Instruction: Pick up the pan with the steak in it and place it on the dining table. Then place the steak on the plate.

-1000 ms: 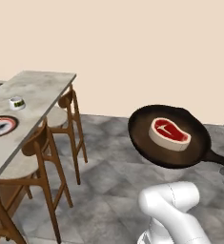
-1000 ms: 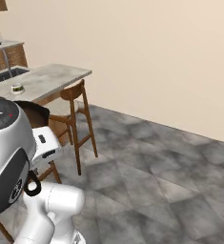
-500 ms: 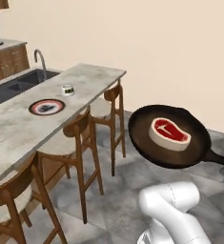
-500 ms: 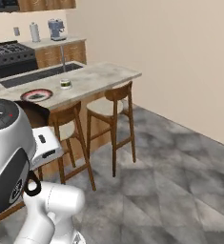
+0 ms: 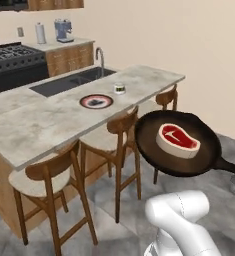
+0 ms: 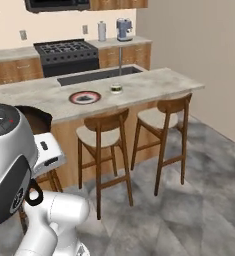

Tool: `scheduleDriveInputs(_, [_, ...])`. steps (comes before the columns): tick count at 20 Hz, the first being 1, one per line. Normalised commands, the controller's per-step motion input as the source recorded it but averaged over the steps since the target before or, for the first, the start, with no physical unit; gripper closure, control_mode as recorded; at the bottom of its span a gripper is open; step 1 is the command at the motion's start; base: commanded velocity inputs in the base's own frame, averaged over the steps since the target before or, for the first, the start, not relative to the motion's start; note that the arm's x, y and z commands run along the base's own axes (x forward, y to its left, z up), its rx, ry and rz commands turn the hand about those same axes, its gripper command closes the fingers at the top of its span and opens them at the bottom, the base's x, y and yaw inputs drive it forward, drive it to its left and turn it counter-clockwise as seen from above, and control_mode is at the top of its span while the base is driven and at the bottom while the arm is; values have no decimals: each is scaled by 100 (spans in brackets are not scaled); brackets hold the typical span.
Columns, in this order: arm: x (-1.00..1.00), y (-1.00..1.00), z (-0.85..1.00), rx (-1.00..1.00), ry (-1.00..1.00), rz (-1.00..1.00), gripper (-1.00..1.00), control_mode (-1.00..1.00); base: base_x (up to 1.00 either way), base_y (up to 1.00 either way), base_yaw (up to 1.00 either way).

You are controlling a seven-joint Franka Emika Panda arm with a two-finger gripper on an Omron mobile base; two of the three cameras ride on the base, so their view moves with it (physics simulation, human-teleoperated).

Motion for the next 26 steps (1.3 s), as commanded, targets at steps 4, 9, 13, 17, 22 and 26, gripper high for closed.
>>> scheduleDriveInputs(4, [0, 0, 0, 0, 0, 0, 100, 100, 0, 0, 49])
scheduleDriveInputs(9, [0, 0, 0, 0, 0, 0, 100, 100, 2, 0, 45])
scheduleDriveInputs(13, [0, 0, 0, 0, 0, 0, 100, 100, 15, 0, 34])
scheduleDriveInputs(17, [0, 0, 0, 0, 0, 0, 100, 100, 16, 0, 35])
scheduleDriveInputs(22, [0, 0, 0, 0, 0, 0, 100, 100, 7, 0, 33])
scheduleDriveInputs(26, [0, 0, 0, 0, 0, 0, 100, 100, 0, 1, 17])
